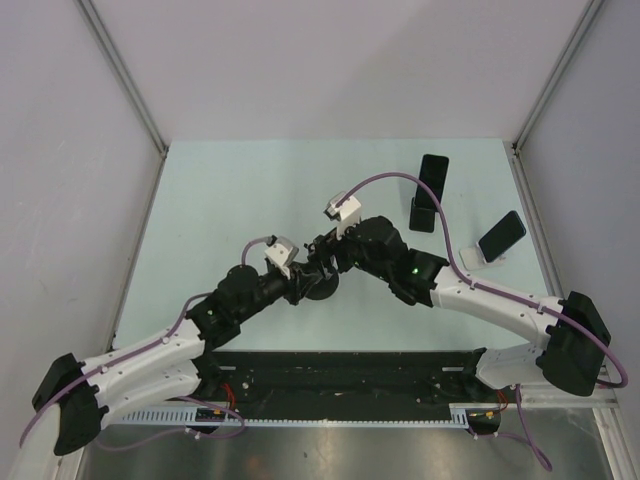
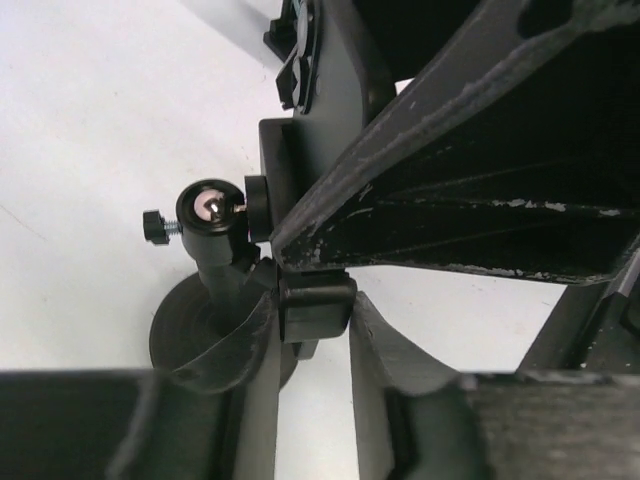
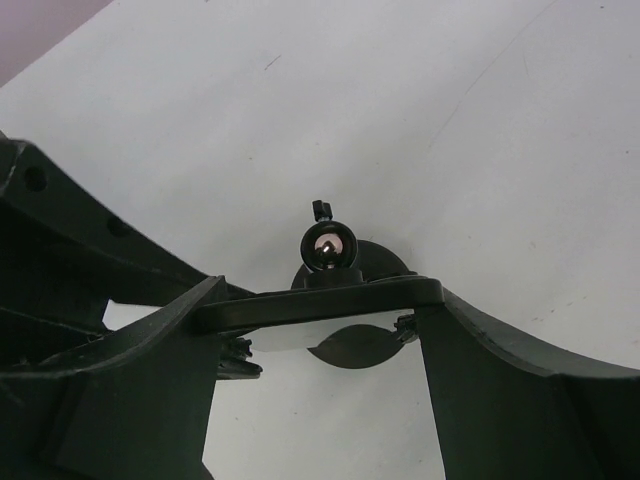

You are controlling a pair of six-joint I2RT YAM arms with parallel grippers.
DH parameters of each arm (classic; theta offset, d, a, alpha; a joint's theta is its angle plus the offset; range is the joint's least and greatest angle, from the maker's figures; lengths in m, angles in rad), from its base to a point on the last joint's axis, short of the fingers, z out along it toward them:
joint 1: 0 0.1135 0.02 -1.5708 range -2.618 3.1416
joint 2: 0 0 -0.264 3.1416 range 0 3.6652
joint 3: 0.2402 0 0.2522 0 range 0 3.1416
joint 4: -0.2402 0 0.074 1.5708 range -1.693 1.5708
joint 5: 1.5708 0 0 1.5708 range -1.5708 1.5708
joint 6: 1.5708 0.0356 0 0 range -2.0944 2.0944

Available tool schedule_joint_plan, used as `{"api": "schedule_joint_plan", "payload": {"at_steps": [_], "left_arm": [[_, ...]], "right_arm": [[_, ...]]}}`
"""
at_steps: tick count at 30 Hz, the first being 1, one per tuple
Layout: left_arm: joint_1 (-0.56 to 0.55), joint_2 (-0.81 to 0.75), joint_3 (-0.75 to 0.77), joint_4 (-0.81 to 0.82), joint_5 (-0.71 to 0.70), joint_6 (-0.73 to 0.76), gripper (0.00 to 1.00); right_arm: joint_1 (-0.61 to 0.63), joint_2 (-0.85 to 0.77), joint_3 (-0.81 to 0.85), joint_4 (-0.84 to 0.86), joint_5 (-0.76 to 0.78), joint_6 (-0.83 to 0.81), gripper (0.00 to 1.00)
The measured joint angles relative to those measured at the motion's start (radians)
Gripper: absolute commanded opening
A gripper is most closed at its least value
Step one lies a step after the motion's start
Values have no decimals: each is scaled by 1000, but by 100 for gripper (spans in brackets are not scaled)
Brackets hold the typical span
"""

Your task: Remove the phone from the phone stand

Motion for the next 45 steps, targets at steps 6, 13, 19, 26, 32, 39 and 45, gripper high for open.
{"api": "schedule_joint_plan", "payload": {"at_steps": [6,13,19,26,32,39,45], "left_arm": [[-10,-25,0,-18,-4,-11,0],[-11,-85,-29,-30,-2,-17,0],[0,-124,-55,-31,29,-39,0],[69,-171,-63,-37,134,-86,0],[110,-210,-63,-39,189,-100,0],[135,-195,-62,-63,219,-111,0],[137,-173,-53,-63,231,-116,13]], "right_arm": [[1,1,2,2,9,7,0],[10,1,11,-8,-2,1,0],[4,-2,11,-24,-48,-2,0],[-33,-37,11,-44,-161,-28,0],[-65,-72,11,-66,-254,-46,0],[-96,-111,2,-89,-336,-65,0],[-102,-124,-18,-79,-349,-76,0]]}}
